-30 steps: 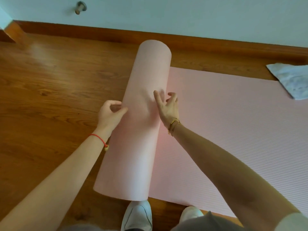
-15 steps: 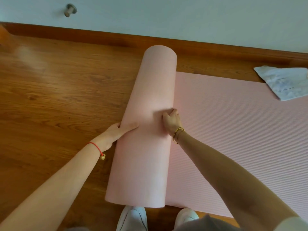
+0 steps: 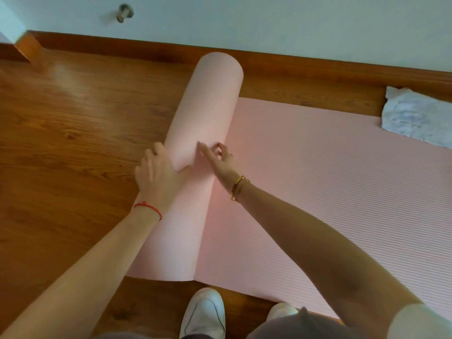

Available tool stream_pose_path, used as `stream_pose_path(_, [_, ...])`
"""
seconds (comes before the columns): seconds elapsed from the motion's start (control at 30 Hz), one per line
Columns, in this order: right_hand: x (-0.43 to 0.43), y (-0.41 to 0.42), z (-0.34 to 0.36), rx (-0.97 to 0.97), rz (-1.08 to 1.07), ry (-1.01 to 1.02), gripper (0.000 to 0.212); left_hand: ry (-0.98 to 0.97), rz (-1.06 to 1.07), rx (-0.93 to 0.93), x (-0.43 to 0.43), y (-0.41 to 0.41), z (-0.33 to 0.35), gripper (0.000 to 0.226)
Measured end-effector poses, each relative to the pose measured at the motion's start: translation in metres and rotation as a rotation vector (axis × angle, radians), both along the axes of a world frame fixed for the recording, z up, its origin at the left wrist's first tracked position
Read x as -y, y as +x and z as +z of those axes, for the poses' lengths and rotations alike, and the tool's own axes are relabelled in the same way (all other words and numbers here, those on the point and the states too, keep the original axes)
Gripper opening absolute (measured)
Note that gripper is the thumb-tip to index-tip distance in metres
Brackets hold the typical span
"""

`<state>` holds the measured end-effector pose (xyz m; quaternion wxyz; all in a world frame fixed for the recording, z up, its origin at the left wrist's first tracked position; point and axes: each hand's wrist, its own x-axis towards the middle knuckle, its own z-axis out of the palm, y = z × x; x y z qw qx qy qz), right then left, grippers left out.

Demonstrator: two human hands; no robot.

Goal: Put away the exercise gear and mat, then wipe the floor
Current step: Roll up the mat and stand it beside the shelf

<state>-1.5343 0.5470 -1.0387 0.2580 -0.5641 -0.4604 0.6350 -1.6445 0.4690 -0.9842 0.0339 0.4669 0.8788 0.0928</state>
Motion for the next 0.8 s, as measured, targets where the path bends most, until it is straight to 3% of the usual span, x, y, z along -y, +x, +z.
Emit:
stream_pose_path(0.07, [-0.003, 0.000, 0.007, 0.022, -0.076, -0.016, 0.111, 0.001, -0.079, 0.016, -0.003, 0.012, 0.000, 0.062])
stream_pose_path(0.1, [-0.005, 0.004, 0.008, 0.050, -0.129, -0.001, 0.112, 0.047, -0.101, 0.120, -0.005, 0.015, 0.002, 0.051])
stream_pose_path(0.2, [-0.012, 0.023, 0.005, 0.182, -0.240, 0.103, 0.105, 0.158, -0.067, 0.681, -0.015, 0.011, 0.005, 0.037])
stream_pose_path(0.27, [-0.015, 0.037, 0.002, 0.295, -0.241, 0.152, 0.104, 0.216, -0.005, 0.821, -0.020, 0.002, -0.004, 0.025])
stream_pose_path(0.3, [-0.017, 0.043, 0.000, 0.329, -0.238, 0.160, 0.101, 0.212, 0.041, 0.826, -0.021, -0.003, -0.011, 0.026])
stream_pose_path(0.4, [-0.016, 0.058, -0.007, 0.385, -0.248, 0.146, 0.084, -0.008, 0.216, 0.972, -0.017, -0.009, -0.029, 0.083])
stream_pose_path(0.47, [-0.011, 0.063, -0.011, 0.458, -0.276, 0.143, 0.075, -0.202, 0.227, 1.144, -0.012, -0.003, -0.033, 0.102])
stream_pose_path(0.57, [-0.005, 0.072, -0.018, 0.588, -0.335, 0.181, 0.067, -0.332, 0.104, 1.301, -0.009, 0.011, -0.035, 0.092])
stream_pose_path(0.67, [-0.004, 0.084, -0.028, 0.583, -0.324, 0.243, 0.053, -0.301, 0.066, 1.328, -0.010, 0.015, -0.038, 0.117])
stream_pose_path(0.8, [-0.007, 0.091, -0.032, 0.474, -0.280, 0.322, 0.044, -0.232, 0.117, 1.267, -0.011, 0.013, -0.040, 0.094])
